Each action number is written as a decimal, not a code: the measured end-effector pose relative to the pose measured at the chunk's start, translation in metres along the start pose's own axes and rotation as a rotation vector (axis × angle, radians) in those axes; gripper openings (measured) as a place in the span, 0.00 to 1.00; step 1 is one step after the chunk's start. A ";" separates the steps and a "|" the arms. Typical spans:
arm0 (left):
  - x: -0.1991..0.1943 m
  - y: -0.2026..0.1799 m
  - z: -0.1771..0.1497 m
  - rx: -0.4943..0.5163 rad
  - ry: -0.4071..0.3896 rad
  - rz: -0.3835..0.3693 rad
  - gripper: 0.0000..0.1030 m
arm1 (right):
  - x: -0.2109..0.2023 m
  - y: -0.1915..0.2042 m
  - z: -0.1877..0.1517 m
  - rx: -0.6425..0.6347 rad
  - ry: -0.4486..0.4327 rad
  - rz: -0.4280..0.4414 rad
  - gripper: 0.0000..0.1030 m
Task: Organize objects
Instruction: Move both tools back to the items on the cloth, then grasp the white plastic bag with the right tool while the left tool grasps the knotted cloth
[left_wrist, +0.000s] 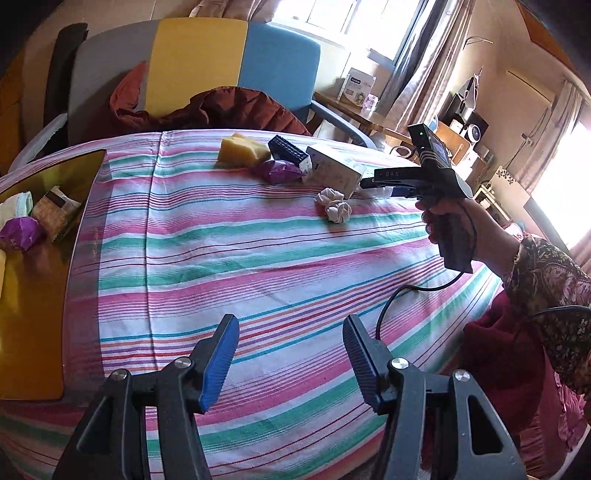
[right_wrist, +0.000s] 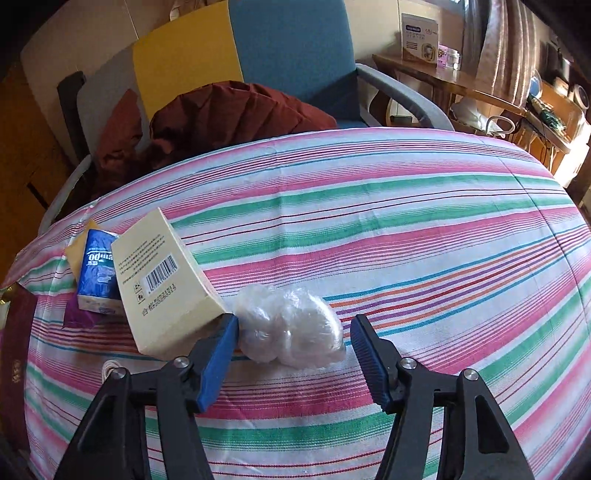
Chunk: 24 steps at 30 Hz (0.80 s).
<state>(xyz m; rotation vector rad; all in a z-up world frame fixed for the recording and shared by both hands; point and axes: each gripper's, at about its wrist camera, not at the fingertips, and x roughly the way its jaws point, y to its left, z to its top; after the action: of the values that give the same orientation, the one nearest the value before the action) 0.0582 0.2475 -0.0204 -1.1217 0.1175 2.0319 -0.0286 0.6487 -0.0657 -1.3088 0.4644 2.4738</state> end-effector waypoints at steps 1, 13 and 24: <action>0.002 -0.002 0.001 0.004 0.003 -0.001 0.57 | 0.002 0.001 -0.001 -0.006 0.011 0.006 0.57; 0.043 -0.016 0.042 0.005 0.025 -0.019 0.57 | -0.013 -0.002 -0.012 0.065 0.087 0.074 0.37; 0.118 -0.047 0.092 0.000 0.107 0.000 0.59 | -0.013 -0.010 -0.017 0.127 0.145 0.149 0.37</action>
<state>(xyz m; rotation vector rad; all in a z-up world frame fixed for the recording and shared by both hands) -0.0060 0.3893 -0.0402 -1.2300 0.1717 1.9717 -0.0051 0.6497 -0.0651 -1.4555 0.7672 2.4293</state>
